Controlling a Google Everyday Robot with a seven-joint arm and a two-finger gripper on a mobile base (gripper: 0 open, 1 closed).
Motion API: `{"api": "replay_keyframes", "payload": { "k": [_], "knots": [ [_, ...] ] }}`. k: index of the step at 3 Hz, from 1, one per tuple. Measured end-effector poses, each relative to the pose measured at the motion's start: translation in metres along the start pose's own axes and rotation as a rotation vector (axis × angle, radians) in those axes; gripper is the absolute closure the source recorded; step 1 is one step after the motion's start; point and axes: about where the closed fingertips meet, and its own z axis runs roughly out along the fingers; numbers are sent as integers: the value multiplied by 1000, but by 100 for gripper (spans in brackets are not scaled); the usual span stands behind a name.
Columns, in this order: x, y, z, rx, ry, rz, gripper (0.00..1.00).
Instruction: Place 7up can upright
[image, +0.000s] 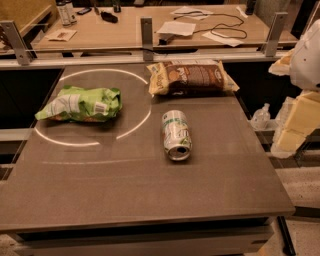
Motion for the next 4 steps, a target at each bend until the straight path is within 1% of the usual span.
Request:
{"api": "replay_keyframes", "payload": {
  "k": [2, 3, 4],
  "knots": [
    [-2, -1, -1, 2, -8, -12, 0],
    [-3, 0, 4, -22, 17, -125, 0],
    [-7, 5, 15, -72, 113, -361, 0]
  ]
}}
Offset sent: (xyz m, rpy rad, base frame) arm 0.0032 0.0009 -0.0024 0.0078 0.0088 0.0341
